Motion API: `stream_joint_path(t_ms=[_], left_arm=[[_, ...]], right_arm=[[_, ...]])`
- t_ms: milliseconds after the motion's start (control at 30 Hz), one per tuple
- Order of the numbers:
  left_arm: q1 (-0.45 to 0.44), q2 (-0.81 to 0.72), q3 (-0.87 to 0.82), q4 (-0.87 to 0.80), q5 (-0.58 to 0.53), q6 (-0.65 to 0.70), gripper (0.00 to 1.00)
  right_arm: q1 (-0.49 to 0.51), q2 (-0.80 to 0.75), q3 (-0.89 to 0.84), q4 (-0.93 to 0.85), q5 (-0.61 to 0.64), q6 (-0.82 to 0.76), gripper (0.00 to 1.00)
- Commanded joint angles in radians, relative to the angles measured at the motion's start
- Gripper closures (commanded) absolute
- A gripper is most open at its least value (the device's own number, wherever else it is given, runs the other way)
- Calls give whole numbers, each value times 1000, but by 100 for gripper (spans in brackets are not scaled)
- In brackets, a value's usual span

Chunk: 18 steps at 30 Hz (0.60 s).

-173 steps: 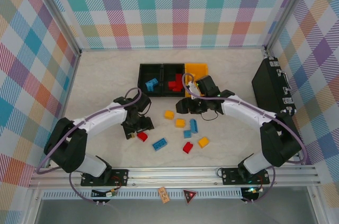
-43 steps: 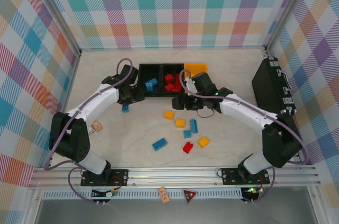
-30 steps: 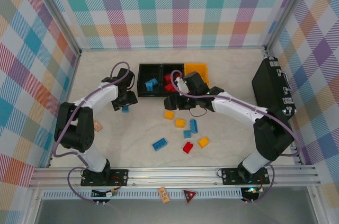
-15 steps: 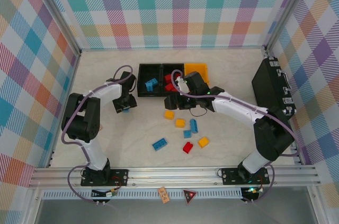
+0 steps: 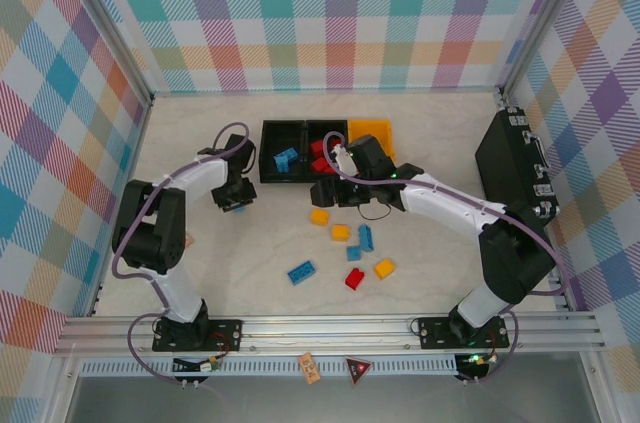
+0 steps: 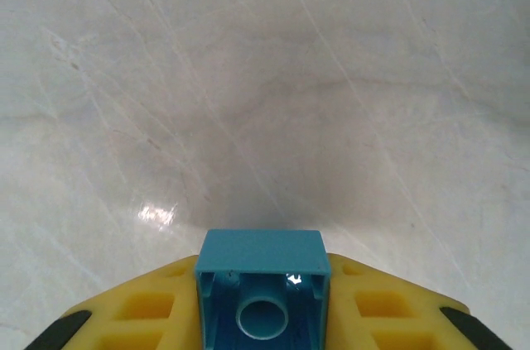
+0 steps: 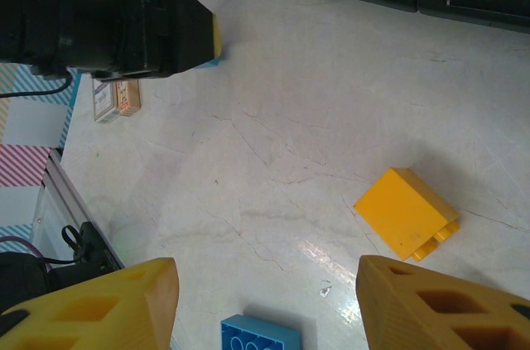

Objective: Sort the legos into containers by color
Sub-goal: Pick up the lego from the middle-left of the table.

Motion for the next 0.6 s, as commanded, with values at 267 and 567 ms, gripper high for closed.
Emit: stream_joint_path(t_ms=[267,567], left_arm=[[-32,-80,236,-132,73,34,72],[-91,84,504,-168,115,36,71]], right_arm=[[2,-25,62,-68,77,-16,41],[-10,-48,60,-105,119,3,41]])
